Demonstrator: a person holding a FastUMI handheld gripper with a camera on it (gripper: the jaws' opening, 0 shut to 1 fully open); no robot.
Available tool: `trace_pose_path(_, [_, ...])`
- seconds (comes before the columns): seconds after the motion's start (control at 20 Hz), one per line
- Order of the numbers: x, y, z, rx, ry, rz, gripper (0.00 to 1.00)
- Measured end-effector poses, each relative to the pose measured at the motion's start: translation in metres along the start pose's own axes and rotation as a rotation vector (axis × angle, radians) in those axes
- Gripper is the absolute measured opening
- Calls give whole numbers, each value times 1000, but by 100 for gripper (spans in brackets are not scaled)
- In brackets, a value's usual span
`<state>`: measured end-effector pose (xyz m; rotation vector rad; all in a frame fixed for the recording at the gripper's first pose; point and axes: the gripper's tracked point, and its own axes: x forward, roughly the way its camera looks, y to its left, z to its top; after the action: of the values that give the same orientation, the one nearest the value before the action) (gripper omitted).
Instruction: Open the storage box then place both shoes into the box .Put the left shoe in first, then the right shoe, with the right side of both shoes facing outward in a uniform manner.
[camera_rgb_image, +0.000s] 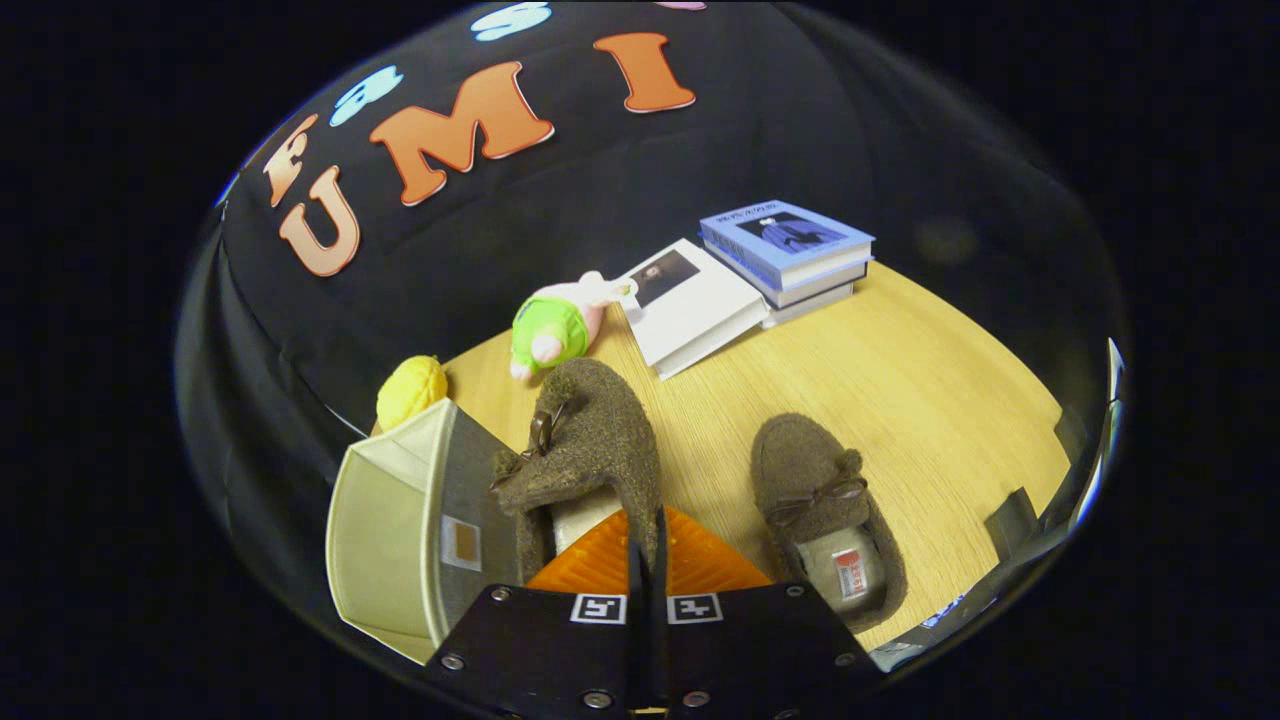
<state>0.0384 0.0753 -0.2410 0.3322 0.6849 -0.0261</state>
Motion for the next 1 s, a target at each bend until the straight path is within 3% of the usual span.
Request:
trace_pose_path(0.2, [-31, 41, 35, 15, -84, 31, 1])
trace_pose_path(0.45, [-58, 109, 41, 21, -111, 107, 1])
trace_pose_path(0.75, [-47, 183, 0, 11, -51, 188, 0])
trace_pose_path(1.0, [-24, 209, -51, 13, 54, 200, 1])
